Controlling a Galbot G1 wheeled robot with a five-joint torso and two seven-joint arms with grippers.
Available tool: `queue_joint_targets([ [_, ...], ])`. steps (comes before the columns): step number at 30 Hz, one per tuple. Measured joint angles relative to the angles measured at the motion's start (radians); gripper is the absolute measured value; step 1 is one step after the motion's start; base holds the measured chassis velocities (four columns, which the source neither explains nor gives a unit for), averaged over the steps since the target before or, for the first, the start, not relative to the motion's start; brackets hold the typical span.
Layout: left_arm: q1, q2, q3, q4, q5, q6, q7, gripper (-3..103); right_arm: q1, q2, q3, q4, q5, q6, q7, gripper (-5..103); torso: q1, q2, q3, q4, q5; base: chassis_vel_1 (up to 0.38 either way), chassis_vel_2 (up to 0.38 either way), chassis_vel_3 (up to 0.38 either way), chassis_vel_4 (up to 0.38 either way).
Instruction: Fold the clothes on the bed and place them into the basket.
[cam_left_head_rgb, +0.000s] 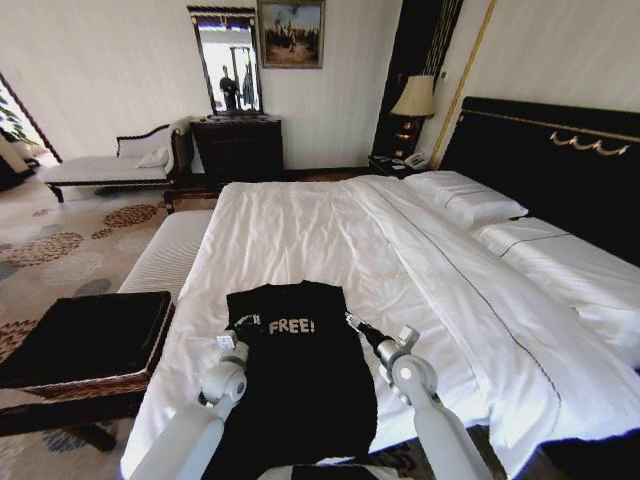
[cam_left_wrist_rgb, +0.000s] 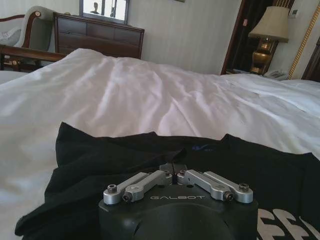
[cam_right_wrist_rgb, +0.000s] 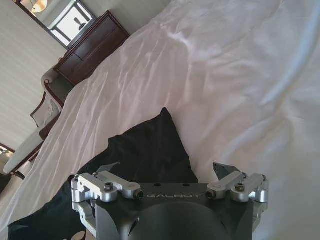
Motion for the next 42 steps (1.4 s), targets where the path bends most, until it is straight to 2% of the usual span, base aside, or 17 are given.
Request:
queue_joint_targets([
  [5,-0.013,-0.013,0.031,0.039,0.011,0.008,-0.009,0,-0.004,-0.001,0.004,0.000,-0.001,0.001,-0.001,100,0.000,0.000,0.000,0.0000,0.0001,0.000,0.000,0.000,0.000],
  [9,-0.012,-0.019,0.046,0.055,0.025,0.009,-0.009,8,-0.001,-0.001,0.004,0.000,-0.001,0.002,-0.002,100,0.000,0.000,0.000,0.0000,-0.0001,0.000,0.000,0.000,0.000],
  [18,0.034,-0.009,0.055,0.035,0.048,0.010,-0.002,15,0.002,0.003,0.001,-0.007,-0.003,0.004,-0.002,100,0.000,0.000,0.000,0.0000,-0.0001,0.000,0.000,0.000,0.000],
  [20,0.052,-0.004,0.052,0.015,0.049,0.014,0.003,26,0.001,0.004,0.001,-0.009,-0.005,0.004,-0.004,100,0.000,0.000,0.000,0.0000,-0.0001,0.000,0.000,0.000,0.000],
  [22,0.058,-0.002,0.050,0.007,0.050,0.015,0.005,26,0.001,0.005,0.001,-0.009,-0.006,0.005,-0.004,100,0.000,0.000,0.000,0.0000,-0.0001,0.000,0.000,0.000,0.000],
  [23,0.076,0.004,0.043,-0.016,0.053,0.015,0.012,36,0.001,0.005,0.000,-0.011,-0.008,0.005,-0.007,100,0.000,0.000,0.000,0.0000,-0.0002,0.000,0.000,0.000,0.000],
  [26,0.118,0.027,0.018,-0.081,0.062,0.014,0.025,53,0.002,0.006,-0.002,-0.015,-0.011,0.007,-0.010,100,0.000,0.000,0.000,0.0000,-0.0002,0.000,0.000,0.000,0.000],
  [29,0.137,0.035,-0.004,-0.110,0.060,0.012,0.029,58,0.004,0.006,-0.003,-0.016,-0.012,0.007,-0.011,100,0.000,0.000,0.000,0.0001,-0.0001,0.000,0.000,0.000,0.000],
  [32,0.169,0.045,-0.075,-0.157,0.027,0.008,0.028,74,0.011,-0.004,-0.003,-0.020,-0.012,0.008,-0.014,100,0.000,0.000,0.000,0.0001,-0.0002,0.000,0.000,0.000,0.000],
  [33,0.169,0.045,-0.075,-0.157,0.027,0.008,0.028,74,0.011,-0.004,-0.003,-0.020,-0.012,0.008,-0.014,100,0.000,0.000,0.000,0.0001,-0.0002,0.000,0.000,0.000,0.000],
  [34,0.174,0.047,-0.095,-0.166,0.015,0.008,0.027,74,0.013,-0.007,-0.003,-0.021,-0.010,0.008,-0.014,100,0.000,0.000,0.000,0.0000,-0.0002,0.000,0.000,0.000,0.000],
  [36,0.184,0.050,-0.155,-0.183,-0.031,0.009,0.020,85,0.018,-0.013,-0.003,-0.023,-0.007,0.008,-0.015,100,0.000,0.000,0.000,0.0001,-0.0002,0.000,0.000,0.000,0.000],
  [37,0.184,0.050,-0.155,-0.183,-0.031,0.009,0.020,85,0.018,-0.013,-0.003,-0.023,-0.007,0.008,-0.015,100,0.000,0.000,0.000,0.0001,-0.0002,0.000,0.000,0.000,0.000],
  [38,0.181,0.052,-0.178,-0.184,-0.058,0.011,0.015,90,0.019,-0.015,-0.004,-0.023,-0.006,0.008,-0.015,100,0.000,0.000,0.000,0.0002,-0.0002,0.000,0.000,0.000,0.000],
  [39,0.132,0.066,-0.232,-0.158,-0.169,0.028,-0.008,100,0.023,-0.017,-0.009,-0.024,-0.005,0.008,-0.016,100,0.000,0.000,0.000,0.0002,-0.0002,0.000,0.000,0.000,0.000],
  [42,0.093,0.074,-0.242,-0.127,-0.208,0.036,-0.018,100,0.023,-0.017,-0.011,-0.024,-0.005,0.008,-0.016,100,0.000,0.000,0.000,0.0002,-0.0002,0.000,0.000,0.000,0.000],
])
